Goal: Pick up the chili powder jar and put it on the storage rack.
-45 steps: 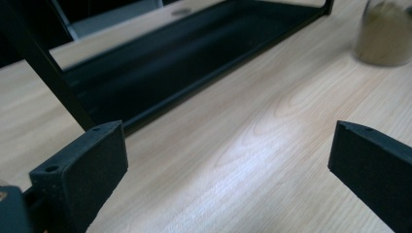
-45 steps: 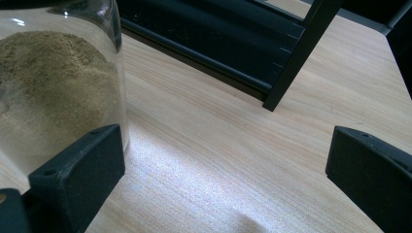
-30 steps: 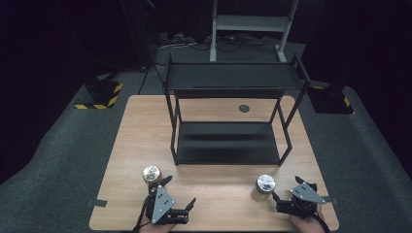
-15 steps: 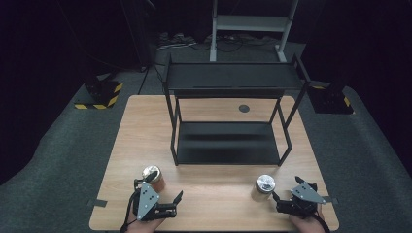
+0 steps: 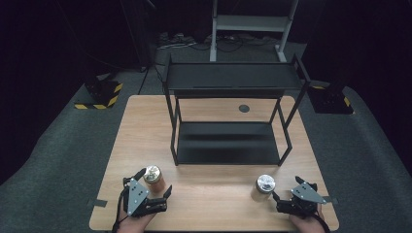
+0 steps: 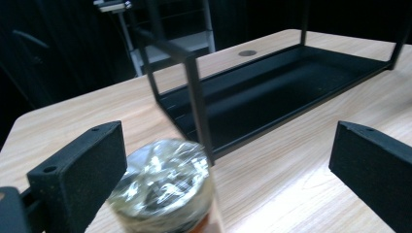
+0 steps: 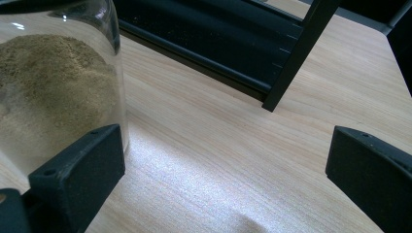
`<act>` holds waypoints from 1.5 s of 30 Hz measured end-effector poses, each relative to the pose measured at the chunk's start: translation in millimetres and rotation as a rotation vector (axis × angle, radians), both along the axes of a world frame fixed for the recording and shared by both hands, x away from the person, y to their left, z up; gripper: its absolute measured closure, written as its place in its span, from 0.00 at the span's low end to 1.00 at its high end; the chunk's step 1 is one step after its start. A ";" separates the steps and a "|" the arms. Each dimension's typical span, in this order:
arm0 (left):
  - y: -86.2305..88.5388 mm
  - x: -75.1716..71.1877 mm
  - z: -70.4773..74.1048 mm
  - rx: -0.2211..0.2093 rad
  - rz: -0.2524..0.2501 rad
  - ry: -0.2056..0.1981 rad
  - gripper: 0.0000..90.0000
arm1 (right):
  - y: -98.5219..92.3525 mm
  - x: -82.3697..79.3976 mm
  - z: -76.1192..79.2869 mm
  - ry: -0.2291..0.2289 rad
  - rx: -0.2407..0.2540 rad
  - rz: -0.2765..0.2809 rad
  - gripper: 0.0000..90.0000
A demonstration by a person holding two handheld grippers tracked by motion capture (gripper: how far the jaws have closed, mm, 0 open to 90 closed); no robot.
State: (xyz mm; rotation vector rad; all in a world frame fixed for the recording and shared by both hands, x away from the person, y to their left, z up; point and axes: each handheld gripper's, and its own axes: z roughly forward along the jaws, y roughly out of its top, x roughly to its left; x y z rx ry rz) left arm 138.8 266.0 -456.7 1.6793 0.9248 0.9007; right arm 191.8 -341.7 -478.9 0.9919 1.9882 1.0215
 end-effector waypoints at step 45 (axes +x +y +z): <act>31.2 26.3 -30.4 -0.129 0.018 0.063 0.38 | -0.7 1.4 0.9 0.009 0.005 -0.002 0.00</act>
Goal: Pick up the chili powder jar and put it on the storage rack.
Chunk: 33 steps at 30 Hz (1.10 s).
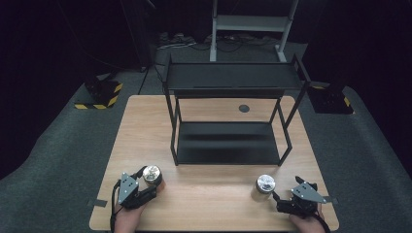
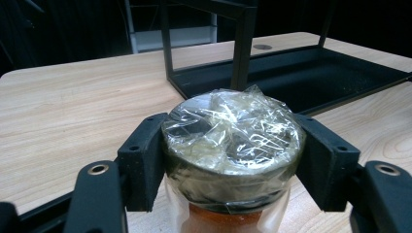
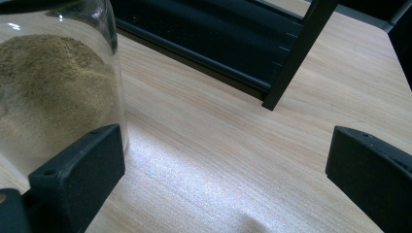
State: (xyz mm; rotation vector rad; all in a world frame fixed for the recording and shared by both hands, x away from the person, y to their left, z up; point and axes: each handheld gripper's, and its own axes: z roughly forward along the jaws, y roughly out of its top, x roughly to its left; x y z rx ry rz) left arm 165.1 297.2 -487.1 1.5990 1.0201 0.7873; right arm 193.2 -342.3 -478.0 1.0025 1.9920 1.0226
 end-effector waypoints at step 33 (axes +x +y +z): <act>-31.4 -5.5 29.3 -0.032 -0.077 -0.045 0.38 | -0.2 0.4 0.3 0.003 0.002 -0.001 0.00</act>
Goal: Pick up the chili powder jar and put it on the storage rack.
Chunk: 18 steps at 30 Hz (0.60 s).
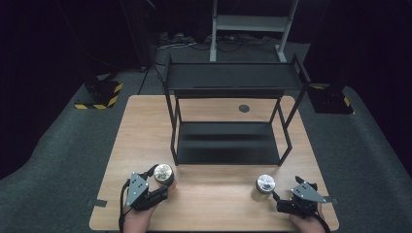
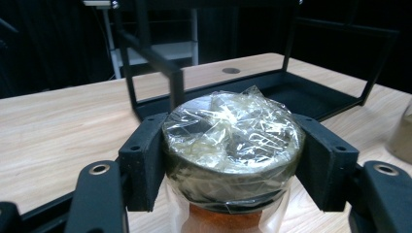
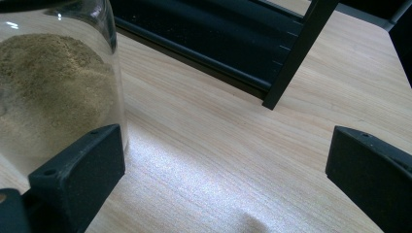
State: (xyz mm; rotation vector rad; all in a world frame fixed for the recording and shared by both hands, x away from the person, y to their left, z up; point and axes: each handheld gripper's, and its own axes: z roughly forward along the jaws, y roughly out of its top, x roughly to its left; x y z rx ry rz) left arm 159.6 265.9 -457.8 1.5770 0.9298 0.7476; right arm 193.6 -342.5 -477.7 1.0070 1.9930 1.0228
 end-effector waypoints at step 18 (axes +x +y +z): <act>-26.3 20.0 29.8 -0.021 -0.055 -0.052 0.38 | -1.0 -0.2 -0.2 0.000 0.006 0.000 0.00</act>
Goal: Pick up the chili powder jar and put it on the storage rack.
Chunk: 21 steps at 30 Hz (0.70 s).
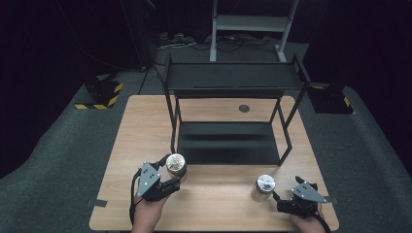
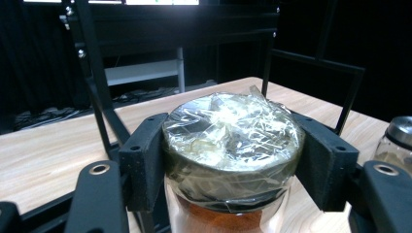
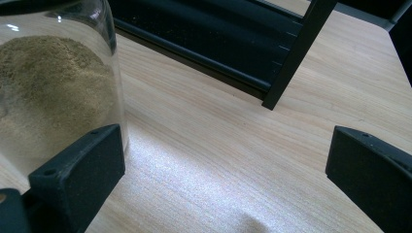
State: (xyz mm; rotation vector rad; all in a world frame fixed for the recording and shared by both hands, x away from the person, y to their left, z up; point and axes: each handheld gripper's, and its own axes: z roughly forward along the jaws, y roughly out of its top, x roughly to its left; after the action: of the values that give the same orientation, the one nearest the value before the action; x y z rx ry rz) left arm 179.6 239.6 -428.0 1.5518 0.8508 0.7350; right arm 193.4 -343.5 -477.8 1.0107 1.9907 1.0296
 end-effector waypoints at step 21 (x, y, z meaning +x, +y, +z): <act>-18.1 19.0 34.3 -0.018 -0.033 -0.048 0.38 | -0.9 0.1 -0.3 0.001 0.008 -0.002 0.00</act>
State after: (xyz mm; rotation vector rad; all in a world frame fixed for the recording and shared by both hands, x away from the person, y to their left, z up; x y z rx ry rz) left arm 198.6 221.5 -393.7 1.5230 0.7927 0.7362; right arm 193.6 -344.4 -478.1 1.0168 1.9874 1.0369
